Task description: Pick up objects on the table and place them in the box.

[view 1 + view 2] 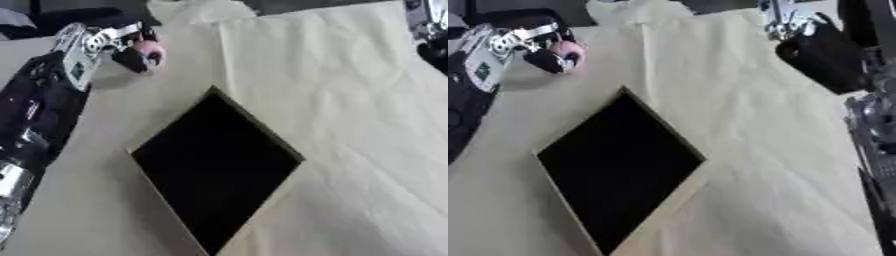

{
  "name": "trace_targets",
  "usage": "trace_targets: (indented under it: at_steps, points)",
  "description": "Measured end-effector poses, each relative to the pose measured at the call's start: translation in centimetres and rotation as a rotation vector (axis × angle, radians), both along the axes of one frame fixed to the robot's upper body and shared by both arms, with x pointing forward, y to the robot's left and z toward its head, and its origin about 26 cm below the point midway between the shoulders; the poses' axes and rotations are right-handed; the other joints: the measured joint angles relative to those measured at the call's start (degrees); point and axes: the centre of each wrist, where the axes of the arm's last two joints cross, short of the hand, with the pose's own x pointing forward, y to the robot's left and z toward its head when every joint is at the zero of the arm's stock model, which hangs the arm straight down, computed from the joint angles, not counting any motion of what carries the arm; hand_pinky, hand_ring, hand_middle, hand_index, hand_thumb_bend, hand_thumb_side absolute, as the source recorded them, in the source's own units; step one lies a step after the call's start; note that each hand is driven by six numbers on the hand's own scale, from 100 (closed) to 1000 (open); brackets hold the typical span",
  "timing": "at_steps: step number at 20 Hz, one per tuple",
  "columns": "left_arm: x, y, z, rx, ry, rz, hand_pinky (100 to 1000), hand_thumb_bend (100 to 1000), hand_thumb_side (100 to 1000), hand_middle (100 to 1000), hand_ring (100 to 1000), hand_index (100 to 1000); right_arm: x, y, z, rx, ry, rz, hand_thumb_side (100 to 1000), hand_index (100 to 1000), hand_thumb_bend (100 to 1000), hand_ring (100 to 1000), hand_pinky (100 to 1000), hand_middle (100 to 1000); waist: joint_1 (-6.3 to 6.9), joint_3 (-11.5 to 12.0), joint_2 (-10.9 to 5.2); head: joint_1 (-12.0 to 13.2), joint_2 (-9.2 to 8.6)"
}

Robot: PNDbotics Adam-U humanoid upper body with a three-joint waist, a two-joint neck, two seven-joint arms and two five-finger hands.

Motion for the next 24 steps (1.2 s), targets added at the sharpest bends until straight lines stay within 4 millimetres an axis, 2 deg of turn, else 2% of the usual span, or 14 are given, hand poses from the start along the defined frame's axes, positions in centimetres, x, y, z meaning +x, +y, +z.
trace_targets:
  at_steps: [9, 13, 19, 24]
  points:
    - [-2.2, -2.1, 3.9, -0.044, -0.121, -0.165, 440, 100, 235, 602, 603, 666, 0.1, -0.2, -0.6, 0.011, 0.018, -0.006, 675, 845, 100, 782, 812, 678, 0.01, 1.44, -2.40, -1.03, 1.99]
    - [-3.9, -3.7, 4.7, -0.041, -0.174, -0.244, 434, 100, 245, 597, 599, 662, 0.1, -0.3, -0.9, 0.011, 0.026, -0.010, 673, 845, 100, 783, 813, 679, -0.05, 2.56, -3.40, -2.00, 3.17]
    - [-7.9, -7.1, 3.6, -0.063, -0.224, -0.429, 441, 100, 283, 604, 603, 669, 0.2, -0.6, -1.3, 0.014, 0.038, -0.024, 670, 845, 100, 785, 813, 681, -0.26, 4.45, -5.15, -3.45, 5.46]
    - [-12.1, -9.1, 1.5, -0.099, -0.235, -0.565, 444, 100, 290, 604, 604, 670, 0.2, -0.9, -1.7, 0.015, 0.050, -0.036, 672, 845, 100, 785, 812, 680, -0.23, 5.22, -5.74, -4.10, 6.56]
